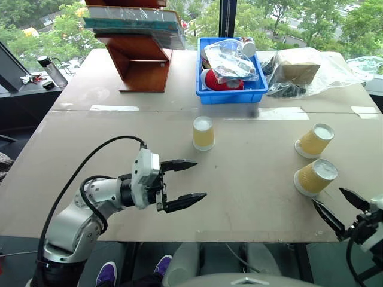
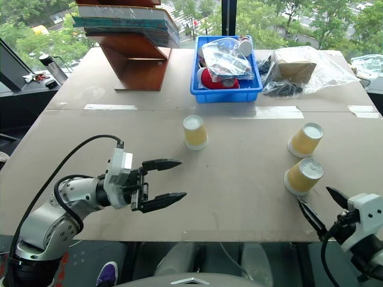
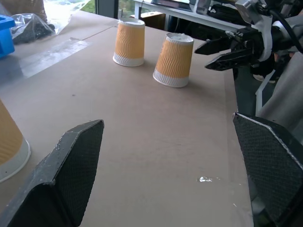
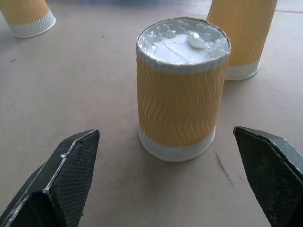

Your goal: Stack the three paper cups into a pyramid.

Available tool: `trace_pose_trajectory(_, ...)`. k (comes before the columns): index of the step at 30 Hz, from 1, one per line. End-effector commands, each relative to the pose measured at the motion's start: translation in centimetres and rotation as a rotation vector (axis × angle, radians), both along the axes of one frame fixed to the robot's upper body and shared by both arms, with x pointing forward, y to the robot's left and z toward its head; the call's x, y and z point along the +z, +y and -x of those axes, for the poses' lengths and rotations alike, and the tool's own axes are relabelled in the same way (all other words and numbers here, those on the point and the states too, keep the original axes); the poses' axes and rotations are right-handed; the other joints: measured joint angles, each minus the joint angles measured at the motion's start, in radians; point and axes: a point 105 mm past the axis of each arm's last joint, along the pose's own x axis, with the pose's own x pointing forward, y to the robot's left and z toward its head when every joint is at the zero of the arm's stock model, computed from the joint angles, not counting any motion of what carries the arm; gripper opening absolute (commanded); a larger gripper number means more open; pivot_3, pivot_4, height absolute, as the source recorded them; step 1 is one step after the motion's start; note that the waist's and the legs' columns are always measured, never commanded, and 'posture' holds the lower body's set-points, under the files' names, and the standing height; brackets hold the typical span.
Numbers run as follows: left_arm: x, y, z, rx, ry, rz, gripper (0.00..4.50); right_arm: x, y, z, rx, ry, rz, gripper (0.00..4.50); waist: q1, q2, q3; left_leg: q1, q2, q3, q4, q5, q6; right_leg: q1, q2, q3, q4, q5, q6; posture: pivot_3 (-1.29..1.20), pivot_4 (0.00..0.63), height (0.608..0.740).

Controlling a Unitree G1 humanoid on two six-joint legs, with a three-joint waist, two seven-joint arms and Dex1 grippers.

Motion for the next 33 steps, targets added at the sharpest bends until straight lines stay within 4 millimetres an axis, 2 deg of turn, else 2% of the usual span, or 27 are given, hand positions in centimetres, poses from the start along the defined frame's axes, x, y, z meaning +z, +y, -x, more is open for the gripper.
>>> trace_pose_trajectory(1, 0.4, -0.1, 0.4, -0.023, -0.029, -0.012, 4.48, 1.1, 1.1, -1.1, -0.007, -0.062, 0.019, 4.5, 0.0, 0.0, 0.0, 0.0, 0.0, 0.0, 0.0, 0.0, 0.0, 0.0, 0.0, 0.0, 0.0, 0.0, 0.0, 0.0, 0.15, 0.74)
trace_pose_trajectory(8, 1.0, -0.3, 0.7, -0.065, -0.021, 0.011, 4.48, 1.6, 1.2, -2.8, -0.057, -0.113, 0.023, 4.5, 0.0, 0.0, 0.0, -0.001, 0.0, 0.0, 0.0, 0.0, 0.0, -0.001, 0.001, 0.0, 0.001, 0.0, 0.0, 0.0, 0.15, 0.74)
trace_pose_trajectory(20, 0.6, 0.4, 1.4, -0.09, -0.009, 0.018, 4.48, 0.8, -0.3, -5.1, -0.116, -0.157, 0.041, 4.5, -0.004, 0.0, 0.0, 0.0, 0.0, 0.0, 0.0, 0.0, 0.0, -0.001, 0.002, 0.0, 0.001, 0.0, 0.0, 0.0, 0.15, 0.74)
trace_pose_trajectory(21, 0.5, 0.5, 1.5, -0.092, -0.007, 0.016, 4.5, 0.9, -0.2, -5.2, -0.113, -0.161, 0.038, 3.99, -0.006, 0.0, 0.0, 0.0, 0.0, 0.0, 0.0, 0.0, 0.0, -0.001, 0.002, 0.0, 0.001, 0.0, 0.0, 0.0, 0.15, 0.74)
trace_pose_trajectory(22, 0.5, 0.6, 1.5, -0.092, -0.008, 0.016, 4.5, 0.9, -0.2, -5.3, -0.111, -0.164, 0.038, 3.71, -0.007, 0.001, 0.0, 0.0, 0.0, 0.0, 0.0, 0.0, 0.0, -0.001, 0.002, 0.0, 0.001, 0.0, 0.0, 0.0, 0.15, 0.74)
trace_pose_trajectory(24, 0.4, 0.7, 1.6, -0.083, -0.013, 0.019, 4.5, 1.0, 0.1, -5.4, -0.092, -0.17, 0.045, 2.83, -0.008, 0.001, 0.0, -0.001, 0.0, 0.0, 0.0, 0.0, 0.0, -0.001, 0.002, 0.0, 0.001, 0.0, 0.0, 0.0, 0.15, 0.74)
trace_pose_trajectory(30, 0.2, 0.6, 1.7, -0.073, -0.017, 0.026, 4.5, 1.6, 0.8, -5.7, -0.044, -0.181, 0.065, 2.83, -0.012, 0.001, 0.0, -0.001, 0.0, 0.0, 0.0, 0.0, 0.0, -0.001, 0.002, 0.0, 0.001, 0.0, 0.0, 0.0, 0.15, 0.74)
trace_pose_trajectory(33, 0.0, 0.6, 1.7, -0.058, -0.015, 0.023, 4.5, 2.6, 2.6, -5.4, 0.069, -0.188, 0.072, 2.83, -0.018, 0.001, 0.001, -0.001, 0.0, 0.0, 0.0, 0.0, 0.0, -0.001, 0.002, 0.0, 0.001, 0.0, 0.0, 0.0, 0.15, 0.74)
